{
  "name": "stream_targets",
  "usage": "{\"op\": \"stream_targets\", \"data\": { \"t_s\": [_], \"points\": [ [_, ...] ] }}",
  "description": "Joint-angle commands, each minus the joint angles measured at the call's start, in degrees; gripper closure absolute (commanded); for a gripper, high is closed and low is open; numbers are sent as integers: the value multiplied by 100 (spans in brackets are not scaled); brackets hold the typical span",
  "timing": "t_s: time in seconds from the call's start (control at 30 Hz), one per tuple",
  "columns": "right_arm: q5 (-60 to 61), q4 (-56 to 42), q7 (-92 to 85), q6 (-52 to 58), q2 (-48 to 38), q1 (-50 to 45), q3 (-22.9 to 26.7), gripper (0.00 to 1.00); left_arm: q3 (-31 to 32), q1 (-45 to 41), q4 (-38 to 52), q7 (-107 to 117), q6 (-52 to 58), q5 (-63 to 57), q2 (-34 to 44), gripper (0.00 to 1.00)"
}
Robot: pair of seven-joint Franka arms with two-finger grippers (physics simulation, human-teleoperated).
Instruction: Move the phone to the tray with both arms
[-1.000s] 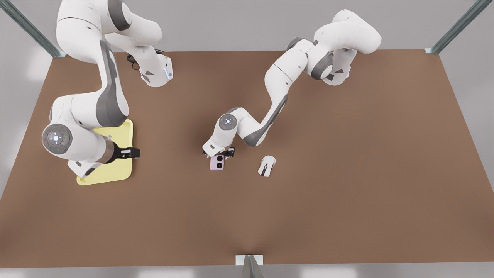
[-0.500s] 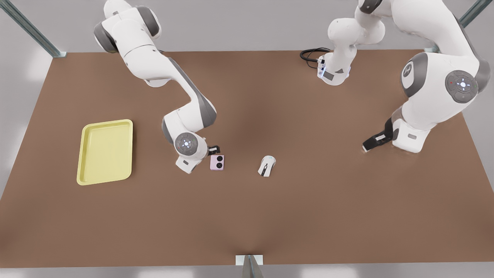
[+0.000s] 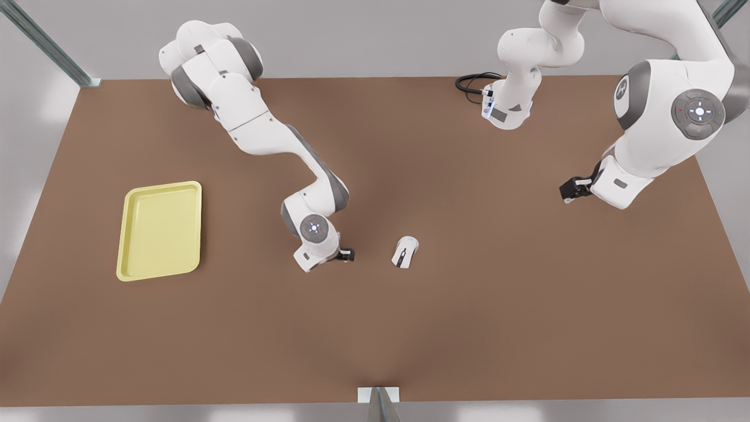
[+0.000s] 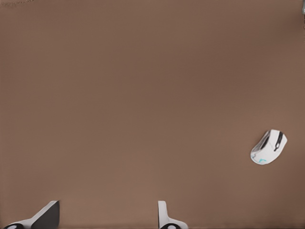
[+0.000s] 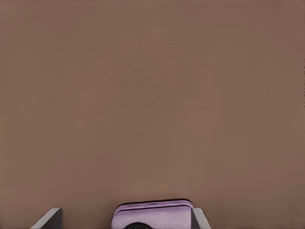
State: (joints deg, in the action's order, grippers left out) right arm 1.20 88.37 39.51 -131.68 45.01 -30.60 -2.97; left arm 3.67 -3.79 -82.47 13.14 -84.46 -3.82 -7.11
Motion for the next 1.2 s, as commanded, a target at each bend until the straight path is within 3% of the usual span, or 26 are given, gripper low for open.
{"op": "stream_targets", "data": {
  "t_s": [0.0, 0.67, 1.17],
  "points": [
    [-6, 304, 1428, -947, -80, 1, -2, 0, 2, 1, 3, -1235, 43, -5, 8, 0],
    [-76, 1271, 532, -947, -616, -8, -90, 0, 10, -16, 3, -1191, 105, 4, 26, 0],
    [-94, 1332, -145, -965, -449, 45, -151, 0, 10, -16, 3, -1191, 105, 13, 17, 0]
  ]
}}
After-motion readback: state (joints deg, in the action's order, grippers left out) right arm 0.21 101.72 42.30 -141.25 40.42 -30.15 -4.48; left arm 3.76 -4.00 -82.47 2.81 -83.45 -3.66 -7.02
